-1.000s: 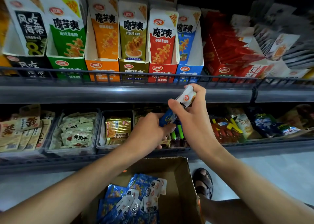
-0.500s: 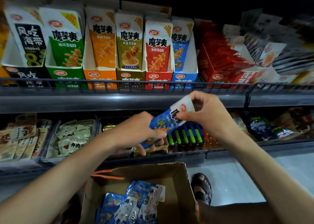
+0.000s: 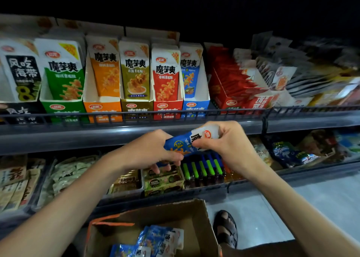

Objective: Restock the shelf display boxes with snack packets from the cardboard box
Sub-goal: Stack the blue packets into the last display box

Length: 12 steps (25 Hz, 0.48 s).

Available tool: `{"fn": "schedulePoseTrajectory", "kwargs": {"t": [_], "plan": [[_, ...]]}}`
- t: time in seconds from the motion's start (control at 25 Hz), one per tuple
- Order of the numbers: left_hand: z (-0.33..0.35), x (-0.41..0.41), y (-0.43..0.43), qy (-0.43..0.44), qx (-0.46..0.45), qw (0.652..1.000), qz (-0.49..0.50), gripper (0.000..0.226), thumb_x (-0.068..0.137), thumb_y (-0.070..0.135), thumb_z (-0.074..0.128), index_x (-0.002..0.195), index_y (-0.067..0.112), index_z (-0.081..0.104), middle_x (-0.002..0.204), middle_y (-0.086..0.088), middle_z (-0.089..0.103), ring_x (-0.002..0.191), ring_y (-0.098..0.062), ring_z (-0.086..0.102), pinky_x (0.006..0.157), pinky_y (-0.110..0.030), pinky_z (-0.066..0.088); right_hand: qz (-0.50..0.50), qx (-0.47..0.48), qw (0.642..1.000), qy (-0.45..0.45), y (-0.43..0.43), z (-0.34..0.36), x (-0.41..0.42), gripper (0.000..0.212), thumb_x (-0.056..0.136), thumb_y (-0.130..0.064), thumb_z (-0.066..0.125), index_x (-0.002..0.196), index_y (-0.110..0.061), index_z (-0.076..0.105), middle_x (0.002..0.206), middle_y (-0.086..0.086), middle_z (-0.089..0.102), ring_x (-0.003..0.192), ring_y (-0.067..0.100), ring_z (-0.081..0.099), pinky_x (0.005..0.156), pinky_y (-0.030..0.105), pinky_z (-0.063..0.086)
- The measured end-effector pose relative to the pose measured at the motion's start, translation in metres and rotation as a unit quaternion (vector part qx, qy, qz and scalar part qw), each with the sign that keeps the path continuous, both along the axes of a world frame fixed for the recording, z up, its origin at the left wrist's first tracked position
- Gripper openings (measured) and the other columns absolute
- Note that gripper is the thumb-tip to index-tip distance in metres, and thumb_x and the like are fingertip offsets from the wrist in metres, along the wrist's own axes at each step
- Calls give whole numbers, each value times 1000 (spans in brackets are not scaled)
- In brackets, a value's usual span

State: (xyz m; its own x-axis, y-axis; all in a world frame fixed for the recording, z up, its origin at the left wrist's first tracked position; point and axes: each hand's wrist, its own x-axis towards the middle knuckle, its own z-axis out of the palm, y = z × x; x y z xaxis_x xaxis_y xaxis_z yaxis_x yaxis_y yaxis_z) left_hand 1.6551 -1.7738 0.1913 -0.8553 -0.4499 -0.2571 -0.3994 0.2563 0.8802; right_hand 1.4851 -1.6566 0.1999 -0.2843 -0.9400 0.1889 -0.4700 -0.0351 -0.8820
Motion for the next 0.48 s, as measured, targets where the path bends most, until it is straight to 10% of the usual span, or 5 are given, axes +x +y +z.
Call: {"fn": "schedulePoseTrajectory", "kwargs": {"t": [0.16,0.32,0.48], "plan": [[23,-20,3,149,-19,982,112,26,85,19,72,110,19,65,94,-7,74,81,-17,68,75,-42,56,-67,-81,994,32,9,49,-17,9,80,-7,77,84,-15,76,81,12,75,78,22,70,76,50,56],[27,-38,-12,120,-418,859,272,36,90,34,65,124,28,57,113,7,64,105,-15,57,90,-34,46,-216,-173,961,-15,-9,86,-52,7,80,-16,80,79,-18,73,78,1,76,78,23,74,73,53,60],[12,-60,-22,22,-558,806,195,39,94,40,55,131,28,55,125,-2,57,114,-23,49,96,-38,39,-292,-152,944,-21,-58,91,-75,14,76,-18,83,73,-13,71,78,6,75,76,25,74,68,52,60]]}}
